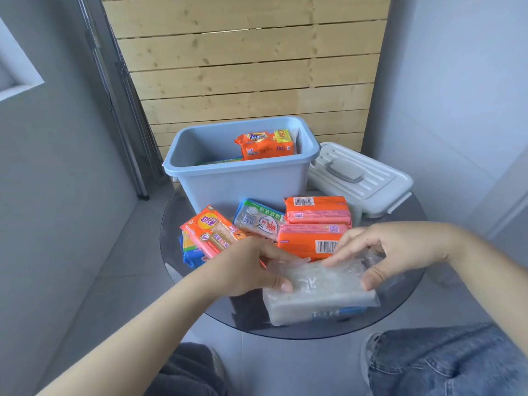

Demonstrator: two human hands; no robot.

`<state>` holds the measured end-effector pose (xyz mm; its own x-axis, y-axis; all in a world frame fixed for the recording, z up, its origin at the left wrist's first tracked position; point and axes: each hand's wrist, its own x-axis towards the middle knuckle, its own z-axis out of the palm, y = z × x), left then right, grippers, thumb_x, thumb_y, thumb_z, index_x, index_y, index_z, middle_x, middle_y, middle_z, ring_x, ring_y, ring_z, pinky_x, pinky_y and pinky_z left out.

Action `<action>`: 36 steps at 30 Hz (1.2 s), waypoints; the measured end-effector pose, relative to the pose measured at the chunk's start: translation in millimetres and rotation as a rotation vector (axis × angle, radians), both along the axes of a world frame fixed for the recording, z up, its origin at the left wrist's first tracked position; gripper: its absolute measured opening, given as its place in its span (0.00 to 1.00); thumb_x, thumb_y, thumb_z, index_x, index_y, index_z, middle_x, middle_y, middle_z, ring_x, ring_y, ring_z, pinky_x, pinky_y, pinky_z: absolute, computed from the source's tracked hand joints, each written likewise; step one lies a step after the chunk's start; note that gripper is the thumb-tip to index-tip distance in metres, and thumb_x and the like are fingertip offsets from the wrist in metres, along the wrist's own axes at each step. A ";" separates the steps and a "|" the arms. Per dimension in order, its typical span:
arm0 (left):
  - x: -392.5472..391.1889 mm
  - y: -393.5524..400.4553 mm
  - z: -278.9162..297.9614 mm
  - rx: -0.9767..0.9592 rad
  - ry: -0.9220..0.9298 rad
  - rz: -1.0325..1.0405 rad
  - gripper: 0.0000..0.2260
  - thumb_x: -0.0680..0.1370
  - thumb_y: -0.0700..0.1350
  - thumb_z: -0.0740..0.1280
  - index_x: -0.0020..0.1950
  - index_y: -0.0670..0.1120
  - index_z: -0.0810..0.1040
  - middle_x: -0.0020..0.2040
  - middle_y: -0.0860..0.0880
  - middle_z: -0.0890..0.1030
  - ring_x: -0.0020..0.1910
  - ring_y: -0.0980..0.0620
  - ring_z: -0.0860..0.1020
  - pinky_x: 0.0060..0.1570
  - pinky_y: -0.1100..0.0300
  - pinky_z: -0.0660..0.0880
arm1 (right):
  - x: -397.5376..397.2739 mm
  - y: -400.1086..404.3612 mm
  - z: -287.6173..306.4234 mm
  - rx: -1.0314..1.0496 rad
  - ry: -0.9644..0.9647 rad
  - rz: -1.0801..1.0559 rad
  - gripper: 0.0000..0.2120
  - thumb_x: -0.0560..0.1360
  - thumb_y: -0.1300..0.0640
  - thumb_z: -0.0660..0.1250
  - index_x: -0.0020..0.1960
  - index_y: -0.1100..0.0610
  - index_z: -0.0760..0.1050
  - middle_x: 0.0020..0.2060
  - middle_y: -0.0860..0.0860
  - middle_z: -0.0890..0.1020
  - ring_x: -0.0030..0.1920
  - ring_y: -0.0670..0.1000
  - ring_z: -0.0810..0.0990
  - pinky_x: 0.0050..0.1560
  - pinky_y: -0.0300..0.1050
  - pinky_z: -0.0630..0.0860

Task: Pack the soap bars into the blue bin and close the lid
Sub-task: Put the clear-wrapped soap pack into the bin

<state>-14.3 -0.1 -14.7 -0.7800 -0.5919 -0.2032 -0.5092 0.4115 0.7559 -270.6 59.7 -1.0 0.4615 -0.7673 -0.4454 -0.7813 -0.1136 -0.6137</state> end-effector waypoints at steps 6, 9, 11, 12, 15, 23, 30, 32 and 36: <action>15.6 -0.5 0.2 0.128 -0.009 -0.039 0.27 0.68 0.42 0.77 0.63 0.59 0.76 0.45 0.74 0.79 0.44 0.70 0.78 0.45 0.74 0.74 | -10.6 10.4 3.7 0.052 -0.138 -0.103 0.34 0.56 0.47 0.78 0.61 0.36 0.74 0.56 0.52 0.71 0.42 0.41 0.75 0.41 0.28 0.71; 23.0 3.1 -7.2 0.046 -0.066 -0.067 0.34 0.62 0.48 0.80 0.59 0.73 0.71 0.60 0.63 0.73 0.57 0.60 0.77 0.59 0.64 0.74 | -9.0 13.6 -7.6 0.077 -0.236 -0.180 0.30 0.58 0.57 0.81 0.57 0.41 0.78 0.54 0.55 0.76 0.43 0.51 0.80 0.44 0.38 0.77; 20.6 7.6 -11.3 -0.068 -0.079 -0.044 0.34 0.62 0.49 0.80 0.59 0.74 0.68 0.59 0.59 0.71 0.54 0.57 0.77 0.59 0.62 0.74 | -5.9 14.5 -11.4 0.061 -0.247 -0.207 0.29 0.59 0.61 0.80 0.56 0.43 0.77 0.55 0.53 0.77 0.45 0.53 0.81 0.48 0.44 0.79; 18.8 8.5 -13.8 -0.115 -0.066 -0.026 0.32 0.63 0.49 0.79 0.59 0.72 0.68 0.58 0.57 0.71 0.52 0.55 0.77 0.58 0.60 0.75 | -4.8 14.6 -11.6 0.052 -0.252 -0.220 0.29 0.60 0.63 0.79 0.57 0.43 0.77 0.55 0.50 0.77 0.45 0.52 0.81 0.48 0.44 0.79; 16.6 11.6 -20.0 -0.163 -0.008 0.000 0.28 0.64 0.52 0.78 0.58 0.71 0.71 0.51 0.59 0.70 0.49 0.51 0.76 0.56 0.56 0.75 | 1.8 19.0 -9.4 0.019 -0.226 -0.231 0.32 0.60 0.65 0.79 0.58 0.44 0.75 0.54 0.49 0.74 0.45 0.48 0.79 0.48 0.44 0.80; 14.0 24.7 -30.0 -0.206 0.122 0.147 0.13 0.64 0.53 0.78 0.45 0.64 0.81 0.51 0.58 0.75 0.49 0.58 0.75 0.50 0.67 0.71 | 25.8 25.0 -22.1 -0.323 0.033 -0.273 0.34 0.56 0.50 0.81 0.61 0.44 0.76 0.46 0.46 0.72 0.37 0.41 0.73 0.40 0.32 0.69; 11.9 31.6 -36.3 -0.012 0.179 0.271 0.13 0.67 0.49 0.76 0.49 0.61 0.82 0.54 0.62 0.76 0.56 0.61 0.76 0.56 0.70 0.71 | 23.0 33.1 -34.1 -0.318 -0.115 -0.335 0.22 0.56 0.39 0.72 0.50 0.31 0.76 0.54 0.31 0.72 0.55 0.30 0.68 0.55 0.23 0.63; 11.3 33.8 -38.4 0.015 0.210 0.304 0.12 0.67 0.47 0.76 0.47 0.61 0.83 0.55 0.62 0.77 0.57 0.63 0.76 0.58 0.69 0.70 | 24.9 37.5 -38.3 -0.340 -0.169 -0.381 0.18 0.57 0.41 0.72 0.47 0.34 0.79 0.53 0.31 0.75 0.56 0.30 0.69 0.54 0.20 0.63; 11.7 36.9 -42.2 -0.021 0.254 0.323 0.09 0.68 0.47 0.75 0.46 0.58 0.84 0.55 0.64 0.77 0.56 0.69 0.74 0.52 0.79 0.68 | 28.8 46.0 -50.7 -0.442 -0.269 -0.475 0.13 0.59 0.44 0.71 0.44 0.39 0.82 0.52 0.30 0.78 0.59 0.31 0.68 0.54 0.17 0.60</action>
<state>-2.6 36.8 -56.9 -0.5769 -0.8167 -0.0132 -0.4130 0.2777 0.8674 -241.8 105.6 -51.7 0.0814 -0.9960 0.0376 -0.6354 -0.0809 -0.7679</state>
